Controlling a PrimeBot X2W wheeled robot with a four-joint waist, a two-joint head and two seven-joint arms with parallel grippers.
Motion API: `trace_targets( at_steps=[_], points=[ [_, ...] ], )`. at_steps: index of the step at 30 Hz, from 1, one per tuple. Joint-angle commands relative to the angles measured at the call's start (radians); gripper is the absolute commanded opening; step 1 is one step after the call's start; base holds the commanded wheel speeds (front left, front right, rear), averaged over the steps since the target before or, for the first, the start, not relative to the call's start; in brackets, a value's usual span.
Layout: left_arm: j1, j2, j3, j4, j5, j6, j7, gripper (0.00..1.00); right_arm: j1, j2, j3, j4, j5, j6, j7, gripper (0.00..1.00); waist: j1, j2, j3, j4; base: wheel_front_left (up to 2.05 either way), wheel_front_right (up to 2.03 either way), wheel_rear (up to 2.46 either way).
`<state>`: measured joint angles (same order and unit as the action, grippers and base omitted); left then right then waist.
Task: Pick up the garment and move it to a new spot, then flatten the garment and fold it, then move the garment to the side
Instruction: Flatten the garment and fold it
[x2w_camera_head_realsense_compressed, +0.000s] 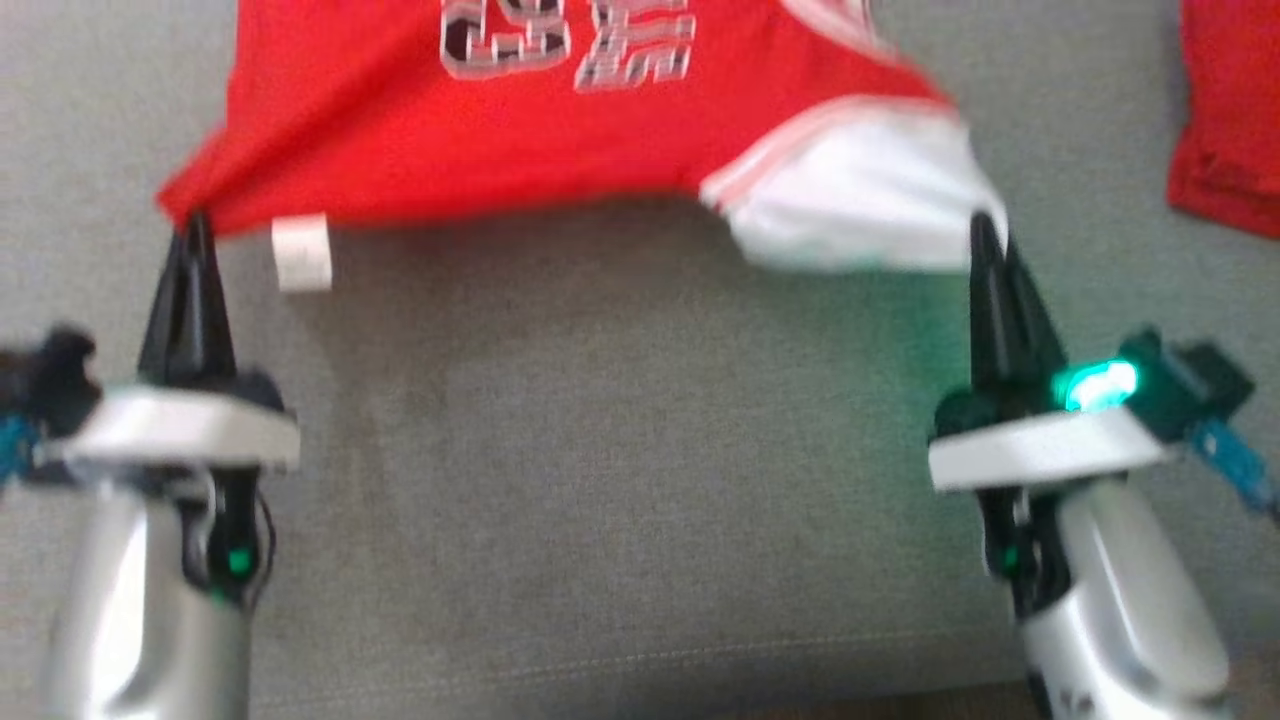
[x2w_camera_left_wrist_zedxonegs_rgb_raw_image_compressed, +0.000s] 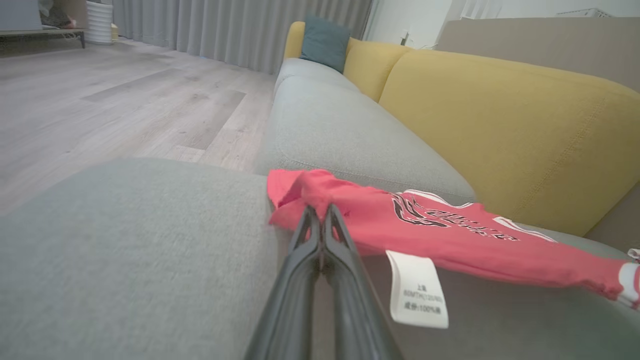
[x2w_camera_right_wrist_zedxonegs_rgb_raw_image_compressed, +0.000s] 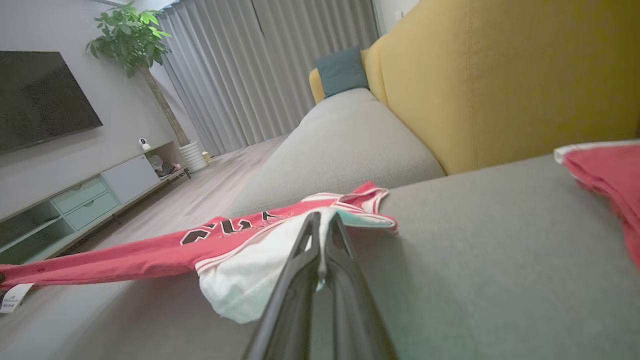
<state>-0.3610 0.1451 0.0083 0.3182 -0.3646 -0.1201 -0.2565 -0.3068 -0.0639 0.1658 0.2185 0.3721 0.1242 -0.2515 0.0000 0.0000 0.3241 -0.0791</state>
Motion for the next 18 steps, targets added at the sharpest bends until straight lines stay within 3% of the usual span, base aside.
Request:
trace_targets(
  at_steps=[1, 9, 18],
  points=[
    [0.032, 0.013, 0.053, -0.07, 0.008, 0.004, -0.005, 0.0, 0.033, 0.013, 0.02, -0.059, 0.015, 0.007, 0.01, 0.0, 0.0, 0.0, -0.041, -0.006, 0.0, 0.0, 0.0],
    [0.281, -0.043, 0.093, -0.182, 0.066, 0.025, -0.005, 0.0, 0.243, 0.01, 0.016, -0.195, 0.029, 0.007, 0.096, 0.0, 0.0, 0.0, -0.116, -0.023, 0.0, 0.0, 0.0],
    [0.47, -0.077, 0.13, -0.301, 0.051, 0.041, -0.005, 0.0, 0.395, -0.025, 0.009, -0.403, 0.016, 0.007, 0.209, 0.0, 0.0, 0.0, -0.166, -0.05, 0.0, 0.0, 0.0]
  ],
)
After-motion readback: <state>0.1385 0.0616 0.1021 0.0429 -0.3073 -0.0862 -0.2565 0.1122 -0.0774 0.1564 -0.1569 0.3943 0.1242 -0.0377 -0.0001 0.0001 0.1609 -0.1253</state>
